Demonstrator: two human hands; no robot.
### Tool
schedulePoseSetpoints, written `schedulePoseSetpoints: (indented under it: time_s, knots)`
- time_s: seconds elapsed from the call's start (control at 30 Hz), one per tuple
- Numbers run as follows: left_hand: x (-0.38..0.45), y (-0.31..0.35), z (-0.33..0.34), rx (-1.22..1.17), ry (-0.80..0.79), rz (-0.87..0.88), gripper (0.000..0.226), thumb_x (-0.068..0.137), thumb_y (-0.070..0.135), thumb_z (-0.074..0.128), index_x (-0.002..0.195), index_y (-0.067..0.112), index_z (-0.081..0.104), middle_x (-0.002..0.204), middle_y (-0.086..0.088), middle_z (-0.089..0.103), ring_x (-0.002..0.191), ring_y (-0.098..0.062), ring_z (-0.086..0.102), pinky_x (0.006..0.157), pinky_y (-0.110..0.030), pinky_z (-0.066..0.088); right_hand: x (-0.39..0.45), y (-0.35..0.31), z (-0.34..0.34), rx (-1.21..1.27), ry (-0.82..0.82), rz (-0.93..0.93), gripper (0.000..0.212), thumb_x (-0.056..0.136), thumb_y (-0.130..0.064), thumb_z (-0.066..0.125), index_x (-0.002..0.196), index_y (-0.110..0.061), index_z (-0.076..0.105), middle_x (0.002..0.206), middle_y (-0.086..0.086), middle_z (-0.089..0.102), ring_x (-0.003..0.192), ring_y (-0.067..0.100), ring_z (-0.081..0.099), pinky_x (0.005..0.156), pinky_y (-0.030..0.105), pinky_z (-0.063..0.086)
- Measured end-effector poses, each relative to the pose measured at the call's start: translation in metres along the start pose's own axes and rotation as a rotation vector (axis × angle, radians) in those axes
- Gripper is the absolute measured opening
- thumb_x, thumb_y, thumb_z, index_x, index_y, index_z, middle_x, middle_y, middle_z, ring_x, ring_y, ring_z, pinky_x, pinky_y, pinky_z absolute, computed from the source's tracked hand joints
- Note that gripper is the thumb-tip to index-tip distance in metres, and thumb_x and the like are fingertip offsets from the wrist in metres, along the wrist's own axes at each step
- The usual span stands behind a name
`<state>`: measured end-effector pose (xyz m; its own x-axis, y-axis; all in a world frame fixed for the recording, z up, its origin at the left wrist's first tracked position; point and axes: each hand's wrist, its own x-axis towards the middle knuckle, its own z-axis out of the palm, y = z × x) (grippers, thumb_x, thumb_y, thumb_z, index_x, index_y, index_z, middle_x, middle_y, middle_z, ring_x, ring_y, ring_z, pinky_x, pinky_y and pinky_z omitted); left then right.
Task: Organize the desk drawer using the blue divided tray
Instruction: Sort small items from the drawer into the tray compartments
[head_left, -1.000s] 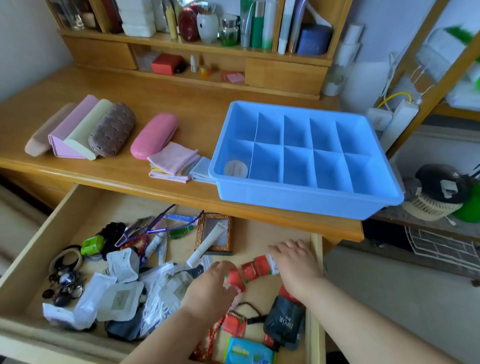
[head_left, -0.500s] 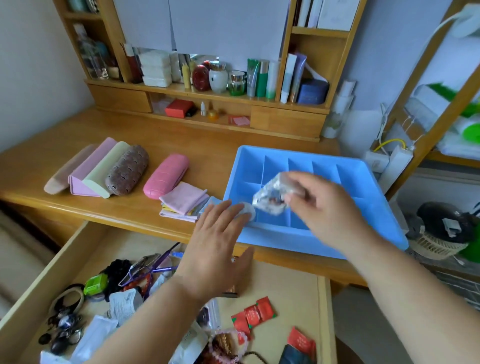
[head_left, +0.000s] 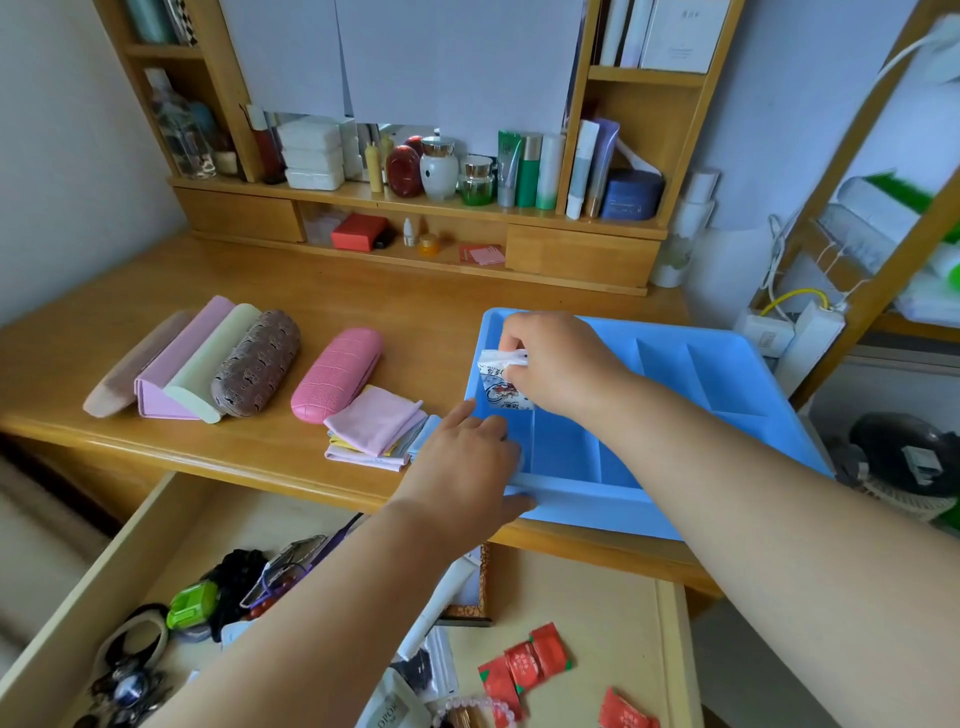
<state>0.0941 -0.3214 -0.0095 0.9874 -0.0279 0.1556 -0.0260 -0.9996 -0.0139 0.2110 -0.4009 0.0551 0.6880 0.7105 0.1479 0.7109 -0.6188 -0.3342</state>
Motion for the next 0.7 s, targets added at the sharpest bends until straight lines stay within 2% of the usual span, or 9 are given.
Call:
schedulePoseSetpoints:
  time_s: [0.1,0.2,0.3,0.37,0.5,0.6,0.67,0.7]
  knots:
    - [-0.003,0.003,-0.001,0.011,0.017,-0.007,0.039,0.086,0.054,0.051,0.104,0.02,0.057,0.097,0.004,0.056,0.096,-0.016,0.053,0.116,-0.031,0.01,0.005,-0.005,-0.002,-0.035,-0.017,-0.01,0.011,0.084,-0.008,0.057,0.088,-0.019,0.054,0.098,0.003,0.061,0.087,0.023,0.053,0.062,0.031,0.041]
    - [-0.006,0.003,-0.001,0.018,0.016,-0.014,0.036,0.088,0.053,0.048,0.105,0.021,0.055,0.099,0.004,0.058,0.098,-0.016,0.053,0.117,-0.031,0.007,0.008,-0.005,-0.001,-0.037,-0.075,0.017,0.014,0.084,-0.007,0.057,0.083,-0.019,0.049,0.09,0.0,0.055,0.079,0.02,0.049,0.05,0.026,0.033]
    - [-0.007,0.004,0.0,0.032,0.012,-0.019,0.038,0.089,0.052,0.047,0.111,0.022,0.056,0.105,0.005,0.058,0.103,-0.015,0.052,0.117,-0.031,0.004,0.002,0.003,0.011,-0.173,-0.142,0.022,0.012,0.085,-0.004,0.054,0.089,-0.015,0.053,0.094,0.004,0.056,0.084,0.024,0.054,0.057,0.029,0.038]
    - [-0.008,0.005,0.003,0.022,0.025,-0.016,0.038,0.09,0.051,0.047,0.113,0.022,0.056,0.108,0.005,0.057,0.105,-0.015,0.051,0.117,-0.031,0.001,-0.002,0.011,0.024,-0.272,-0.107,-0.007,0.01,0.084,-0.007,0.057,0.089,-0.015,0.054,0.095,0.002,0.052,0.085,0.025,0.055,0.062,0.03,0.039]
    - [-0.012,0.006,0.005,-0.026,0.045,-0.017,0.036,0.089,0.048,0.051,0.112,0.022,0.057,0.111,0.004,0.053,0.109,-0.015,0.047,0.117,-0.03,0.0,0.003,0.013,0.04,-0.245,-0.066,0.117,0.019,0.08,-0.009,0.062,0.089,-0.018,0.048,0.097,0.001,0.053,0.077,0.023,0.052,0.051,0.026,0.029]
    - [-0.012,0.003,-0.002,-0.058,0.049,-0.026,0.041,0.087,0.044,0.057,0.118,0.017,0.055,0.119,0.001,0.047,0.116,-0.019,0.041,0.118,-0.03,0.003,0.005,0.011,0.036,-0.17,-0.114,0.128,0.028,0.082,-0.014,0.064,0.107,-0.019,0.05,0.114,0.002,0.051,0.093,0.024,0.055,0.066,0.029,0.041]
    - [-0.016,0.004,-0.008,-0.072,0.06,-0.014,0.052,0.085,0.041,0.06,0.127,0.015,0.048,0.127,-0.002,0.045,0.121,-0.022,0.038,0.116,-0.031,0.011,-0.015,0.012,0.022,-0.037,-0.011,0.085,0.035,0.083,-0.023,0.066,0.115,-0.021,0.052,0.116,0.0,0.051,0.101,0.021,0.055,0.079,0.032,0.045]
    - [-0.02,0.007,-0.011,-0.1,0.115,0.0,0.056,0.083,0.037,0.063,0.131,0.012,0.047,0.129,-0.004,0.046,0.122,-0.024,0.04,0.114,-0.032,0.019,-0.032,0.013,0.017,0.047,0.105,0.017,0.03,0.083,-0.024,0.065,0.111,-0.019,0.056,0.109,-0.002,0.053,0.095,0.018,0.056,0.078,0.033,0.046]
